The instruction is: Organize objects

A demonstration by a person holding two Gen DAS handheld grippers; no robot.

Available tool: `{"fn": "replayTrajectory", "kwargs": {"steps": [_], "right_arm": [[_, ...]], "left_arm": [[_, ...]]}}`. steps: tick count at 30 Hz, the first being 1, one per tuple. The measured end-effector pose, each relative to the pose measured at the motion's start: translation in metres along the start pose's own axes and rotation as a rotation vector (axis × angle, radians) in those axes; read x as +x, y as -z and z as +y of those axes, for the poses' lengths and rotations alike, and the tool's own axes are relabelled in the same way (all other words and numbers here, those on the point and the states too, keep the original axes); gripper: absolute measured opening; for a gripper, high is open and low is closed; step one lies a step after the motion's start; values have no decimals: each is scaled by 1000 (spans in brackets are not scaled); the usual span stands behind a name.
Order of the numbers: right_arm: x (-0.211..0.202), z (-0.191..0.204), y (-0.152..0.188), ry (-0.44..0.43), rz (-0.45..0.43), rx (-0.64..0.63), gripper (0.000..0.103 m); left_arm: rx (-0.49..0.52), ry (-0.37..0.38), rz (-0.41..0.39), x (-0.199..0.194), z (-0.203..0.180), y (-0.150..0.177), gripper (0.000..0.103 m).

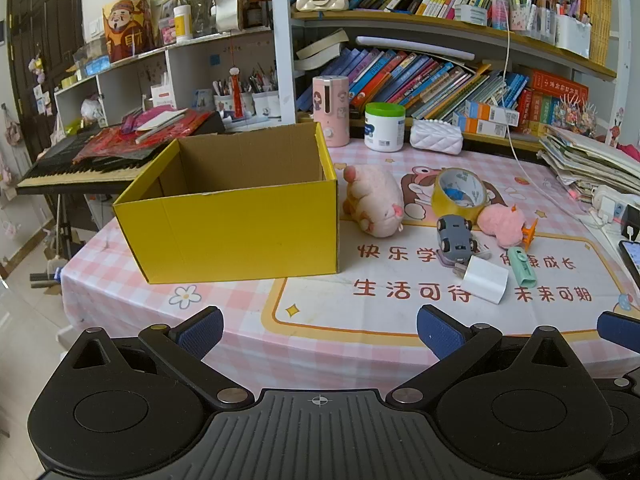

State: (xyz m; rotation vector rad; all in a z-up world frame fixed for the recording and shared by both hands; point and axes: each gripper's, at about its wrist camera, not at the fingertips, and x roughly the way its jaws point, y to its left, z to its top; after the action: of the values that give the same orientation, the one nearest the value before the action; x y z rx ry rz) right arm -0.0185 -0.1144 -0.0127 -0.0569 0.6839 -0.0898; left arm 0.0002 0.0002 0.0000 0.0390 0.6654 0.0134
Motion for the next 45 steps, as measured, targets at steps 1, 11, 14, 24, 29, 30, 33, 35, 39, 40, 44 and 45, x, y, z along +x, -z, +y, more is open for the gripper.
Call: {"fn": "replayTrajectory", "kwargs": {"steps": [1,11,14,24,29,30,33,35,39,40,44,45], "right_arm": [[0,0,0,0,0,0,103],[-1,1,1,-1,0,0,103],[-1,1,1,-1,0,0,103],[-2,0,1,-2,0,0,103],[-3,0,1,-1,-1,0,103],[-4,0,1,-1,-1,0,103],[-4,0,1,-2,-1,0,103],[-5,0,1,-2,-2,0,103],[-5,-1,1,-2,-2,0,103],[-5,-1,1,-2,-2,0,103],[-5,-2,1,-1,-3,0,103],[-5,-2,1,-1,-3,0,103]], "left_arm": [[0,0,0,0,0,0,103],[1,0,0,0,0,0,103],[0,1,0,0,0,0,103],[0,0,1,0,0,0,103],[1,0,0,0,0,0,103],[1,0,0,0,0,0,103],[1,0,-1,0,0,0,103],[1,-1,-1,0,0,0,103],[0,0,-2,-3,9,4,103],[-1,2,-2,-4,8,3,103],[-2,4,-1,-6,5,-1,103],[-2,4,-1,-6,5,-1,103]]}}
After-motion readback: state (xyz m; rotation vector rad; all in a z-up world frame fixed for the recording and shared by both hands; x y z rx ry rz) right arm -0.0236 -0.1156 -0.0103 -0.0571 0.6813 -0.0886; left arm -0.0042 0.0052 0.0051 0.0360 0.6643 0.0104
